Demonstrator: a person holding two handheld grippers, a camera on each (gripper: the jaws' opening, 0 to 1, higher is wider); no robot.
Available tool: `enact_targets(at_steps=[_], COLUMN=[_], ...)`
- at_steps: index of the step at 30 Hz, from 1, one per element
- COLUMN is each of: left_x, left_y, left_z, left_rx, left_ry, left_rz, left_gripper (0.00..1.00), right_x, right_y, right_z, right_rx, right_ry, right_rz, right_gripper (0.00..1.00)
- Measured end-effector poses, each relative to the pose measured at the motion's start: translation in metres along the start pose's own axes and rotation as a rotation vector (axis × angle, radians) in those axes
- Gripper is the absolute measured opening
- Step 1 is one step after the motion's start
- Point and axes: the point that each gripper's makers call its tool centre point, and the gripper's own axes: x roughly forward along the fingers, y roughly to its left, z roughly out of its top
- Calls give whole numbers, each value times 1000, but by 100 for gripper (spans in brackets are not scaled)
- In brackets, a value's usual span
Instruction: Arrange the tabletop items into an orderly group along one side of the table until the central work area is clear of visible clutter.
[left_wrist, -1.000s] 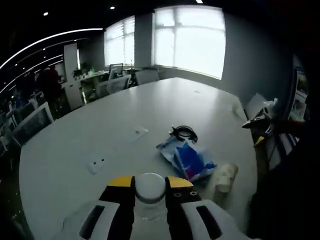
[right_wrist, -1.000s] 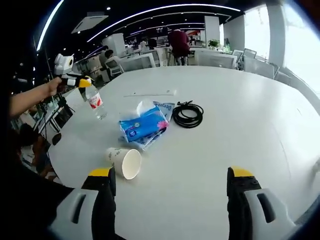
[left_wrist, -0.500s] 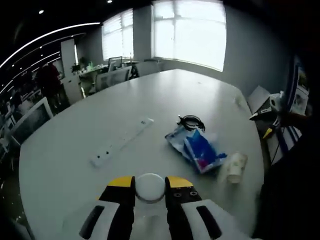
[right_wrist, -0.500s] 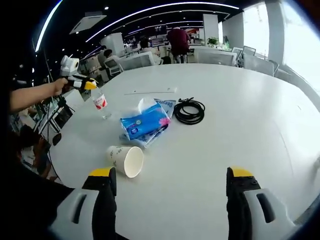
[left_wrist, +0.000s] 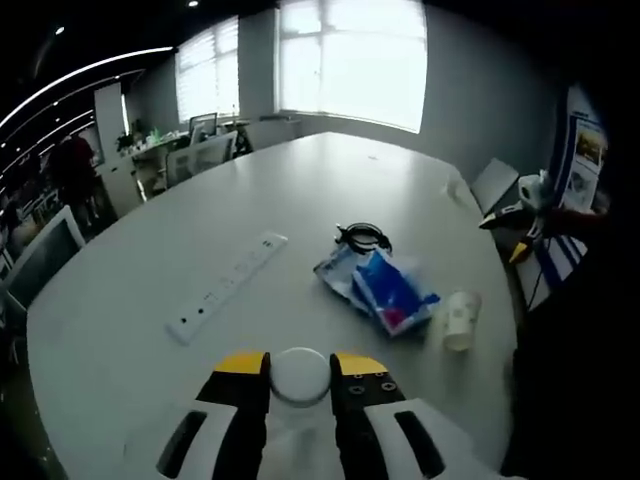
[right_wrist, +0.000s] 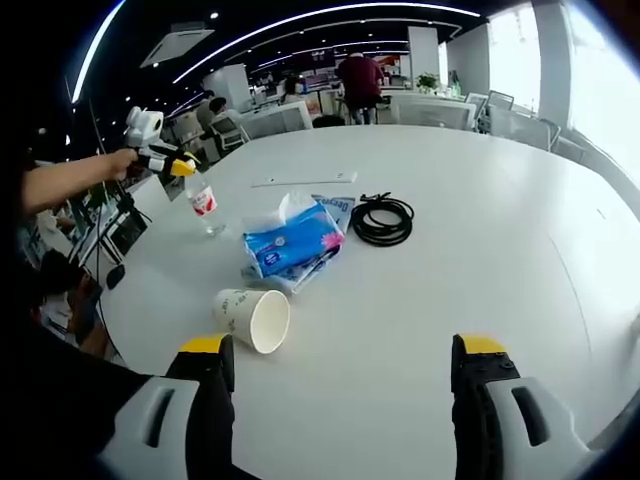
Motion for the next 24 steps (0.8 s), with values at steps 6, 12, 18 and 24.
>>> enact_targets(at_steps=[6,12,18,24], left_x=[3,4,-1,-12], left_y=[-5,-7,-1,-7], left_z=[-8,-8,-5,-1], left_rx=[-23,-69,-114,-213], left_ry=[65,100,181,251], left_rz=[-26,-24,23,81], left_gripper=[26,31,43,44], right_x=[-2,-3,-4,-5], right_y=[1,1,0,2], right_z=[-3,-4,-6,-9], right_rx=[5,12,14,17], right_ry=[2,-4,-7,-5], right_rz=[2,1,2,7], right_gripper=[86,86,86,85])
